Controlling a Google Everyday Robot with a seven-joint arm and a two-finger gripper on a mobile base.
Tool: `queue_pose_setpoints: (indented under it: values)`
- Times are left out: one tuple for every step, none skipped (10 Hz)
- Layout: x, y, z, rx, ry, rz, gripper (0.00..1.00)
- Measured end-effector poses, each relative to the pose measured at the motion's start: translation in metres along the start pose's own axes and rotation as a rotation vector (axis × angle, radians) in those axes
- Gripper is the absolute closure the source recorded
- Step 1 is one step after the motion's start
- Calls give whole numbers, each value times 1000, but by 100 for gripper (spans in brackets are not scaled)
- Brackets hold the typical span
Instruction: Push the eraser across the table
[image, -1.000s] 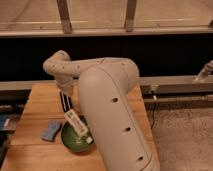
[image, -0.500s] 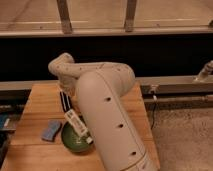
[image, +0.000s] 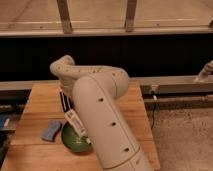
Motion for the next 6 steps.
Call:
queue_pose_setpoints:
  values:
    - [2, -1, 2, -6, 10, 3, 100]
    - [2, 0, 4, -12, 18, 1, 100]
    - [1, 4, 6, -26, 23, -4, 100]
    - [0, 8, 8, -42, 27, -16, 100]
    - [-1, 13, 9, -56, 31, -32, 100]
    - [-7, 26, 10, -79, 27, -64, 100]
